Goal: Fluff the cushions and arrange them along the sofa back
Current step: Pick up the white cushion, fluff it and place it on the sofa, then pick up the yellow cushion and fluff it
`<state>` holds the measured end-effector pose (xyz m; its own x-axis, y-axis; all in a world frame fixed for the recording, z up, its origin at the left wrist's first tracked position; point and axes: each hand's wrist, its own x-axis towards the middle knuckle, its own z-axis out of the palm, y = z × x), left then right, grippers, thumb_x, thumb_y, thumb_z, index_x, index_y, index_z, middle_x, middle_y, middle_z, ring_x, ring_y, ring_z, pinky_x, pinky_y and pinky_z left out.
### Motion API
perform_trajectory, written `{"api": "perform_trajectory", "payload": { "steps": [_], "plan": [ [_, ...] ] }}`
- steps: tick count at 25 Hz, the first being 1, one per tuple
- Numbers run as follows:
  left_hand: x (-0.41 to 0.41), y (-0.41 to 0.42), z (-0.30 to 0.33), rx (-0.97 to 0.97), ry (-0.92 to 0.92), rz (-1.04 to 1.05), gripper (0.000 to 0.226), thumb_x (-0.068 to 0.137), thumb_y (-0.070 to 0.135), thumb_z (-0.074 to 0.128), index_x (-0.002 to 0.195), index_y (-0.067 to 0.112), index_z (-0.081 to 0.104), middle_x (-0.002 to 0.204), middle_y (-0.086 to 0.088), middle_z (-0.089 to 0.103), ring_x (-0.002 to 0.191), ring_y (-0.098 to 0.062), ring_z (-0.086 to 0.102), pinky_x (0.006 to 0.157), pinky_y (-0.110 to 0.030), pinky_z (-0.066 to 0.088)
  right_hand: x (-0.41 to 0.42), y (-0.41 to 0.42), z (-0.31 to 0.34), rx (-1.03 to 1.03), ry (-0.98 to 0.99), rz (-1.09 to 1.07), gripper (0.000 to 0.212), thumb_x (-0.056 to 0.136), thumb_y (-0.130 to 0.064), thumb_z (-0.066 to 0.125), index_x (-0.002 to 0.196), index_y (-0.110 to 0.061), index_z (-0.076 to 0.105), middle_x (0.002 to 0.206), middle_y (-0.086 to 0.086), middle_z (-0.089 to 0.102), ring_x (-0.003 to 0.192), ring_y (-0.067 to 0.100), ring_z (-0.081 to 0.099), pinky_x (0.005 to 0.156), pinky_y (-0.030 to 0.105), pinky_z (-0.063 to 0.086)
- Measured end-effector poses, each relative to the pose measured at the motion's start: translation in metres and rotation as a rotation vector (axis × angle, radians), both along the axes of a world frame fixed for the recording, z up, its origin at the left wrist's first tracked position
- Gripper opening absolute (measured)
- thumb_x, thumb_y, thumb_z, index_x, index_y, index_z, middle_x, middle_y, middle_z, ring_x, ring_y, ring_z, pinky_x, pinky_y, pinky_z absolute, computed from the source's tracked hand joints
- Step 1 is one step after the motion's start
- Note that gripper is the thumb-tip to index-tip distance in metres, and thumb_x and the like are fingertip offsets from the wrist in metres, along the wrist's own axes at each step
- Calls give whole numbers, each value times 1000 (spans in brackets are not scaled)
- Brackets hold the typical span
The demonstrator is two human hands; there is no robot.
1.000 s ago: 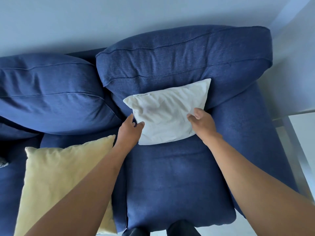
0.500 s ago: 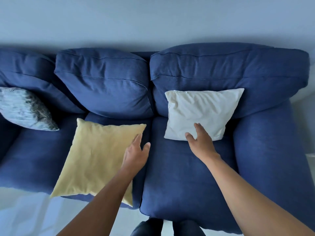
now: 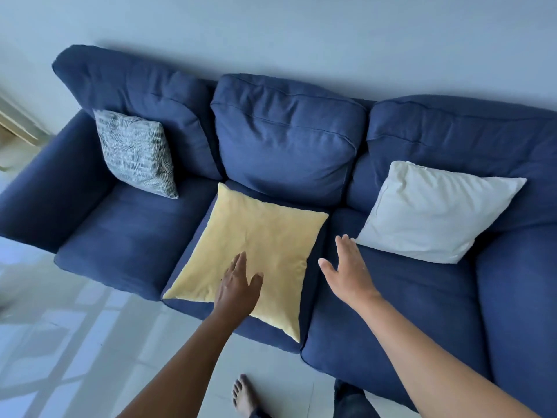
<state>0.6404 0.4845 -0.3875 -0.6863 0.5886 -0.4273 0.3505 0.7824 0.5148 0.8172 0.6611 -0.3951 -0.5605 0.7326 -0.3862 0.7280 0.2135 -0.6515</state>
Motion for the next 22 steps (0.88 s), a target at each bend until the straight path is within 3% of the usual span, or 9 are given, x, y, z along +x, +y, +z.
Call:
{"api": "perform_trajectory", "payload": {
  "steps": [9,22],
  "plan": [
    [-126,-159,-7,-19,29,-21,74,102,37,57,164,12,24,172,-6,30,158,-25,28,125,-44,28,-109,-169,0,-8,-31,60,80,104,-38,53,165,-8,11,175,11,5,162,21,-3,130,37,5],
    [-204,-121,-45,-152,66,-278,81,100,34,59,166,12,16,174,-7,21,159,-26,22,124,-46,29,-171,-150,-46,-79,-210,8,82,104,-40,51,165,-10,6,176,7,-2,162,20,-4,130,37,6]
  ]
}}
